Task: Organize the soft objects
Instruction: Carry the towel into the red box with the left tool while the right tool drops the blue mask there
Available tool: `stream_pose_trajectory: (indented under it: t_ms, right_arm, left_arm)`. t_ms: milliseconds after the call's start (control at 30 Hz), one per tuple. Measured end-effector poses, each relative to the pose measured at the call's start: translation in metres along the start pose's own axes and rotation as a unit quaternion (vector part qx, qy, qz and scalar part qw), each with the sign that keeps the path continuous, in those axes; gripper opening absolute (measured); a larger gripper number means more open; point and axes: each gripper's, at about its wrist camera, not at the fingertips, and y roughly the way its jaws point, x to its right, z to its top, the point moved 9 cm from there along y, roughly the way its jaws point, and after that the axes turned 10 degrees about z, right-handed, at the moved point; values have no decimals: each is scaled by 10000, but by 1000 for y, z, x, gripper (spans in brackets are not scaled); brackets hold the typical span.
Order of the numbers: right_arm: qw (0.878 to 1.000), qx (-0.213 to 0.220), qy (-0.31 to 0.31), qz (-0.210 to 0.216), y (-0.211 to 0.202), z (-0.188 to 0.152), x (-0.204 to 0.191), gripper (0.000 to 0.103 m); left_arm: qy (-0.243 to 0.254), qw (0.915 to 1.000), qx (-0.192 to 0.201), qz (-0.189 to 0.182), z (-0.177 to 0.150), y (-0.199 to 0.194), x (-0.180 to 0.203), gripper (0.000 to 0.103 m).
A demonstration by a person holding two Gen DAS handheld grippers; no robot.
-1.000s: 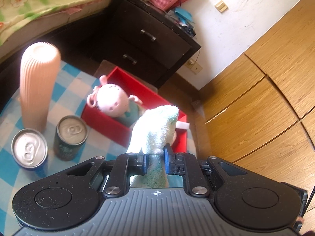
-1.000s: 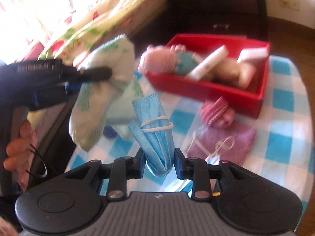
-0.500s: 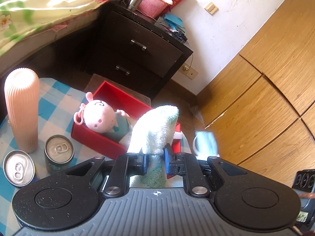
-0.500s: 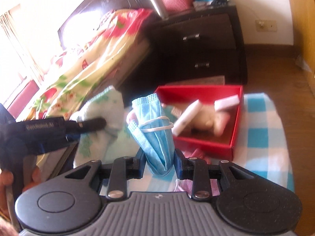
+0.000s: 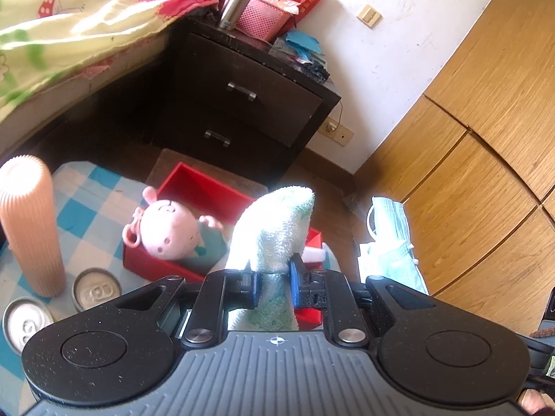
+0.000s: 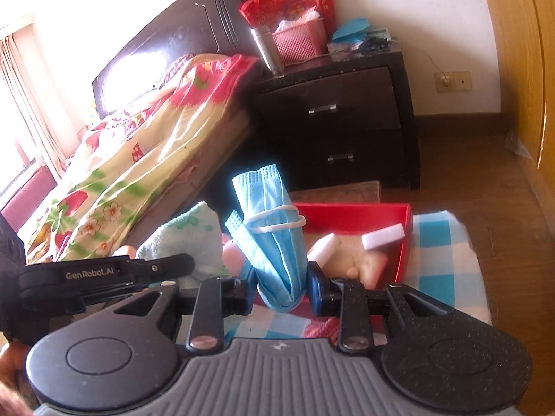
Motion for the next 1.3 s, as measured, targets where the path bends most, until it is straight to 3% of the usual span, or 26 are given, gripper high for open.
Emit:
stream_pose_trajectory:
  t_ms: [533, 800, 1133, 1300]
  right_arm:
    - [9995, 267, 78, -144, 13, 30, 14, 8]
    - [9990, 359, -35, -256, 34, 47, 23, 8]
    - [9988, 304, 131, -370, 75, 53, 57, 8]
    - [9986, 28, 262, -448, 103, 41, 77, 8]
  left_arm:
    - [276, 9990, 346, -66, 41, 18, 32, 16]
    - [316, 9986, 415, -72, 59, 45, 36, 16]
    - [146, 9993, 348, -34, 71, 91, 27, 16]
    - [180, 9996, 222, 42, 68, 110, 22, 19]
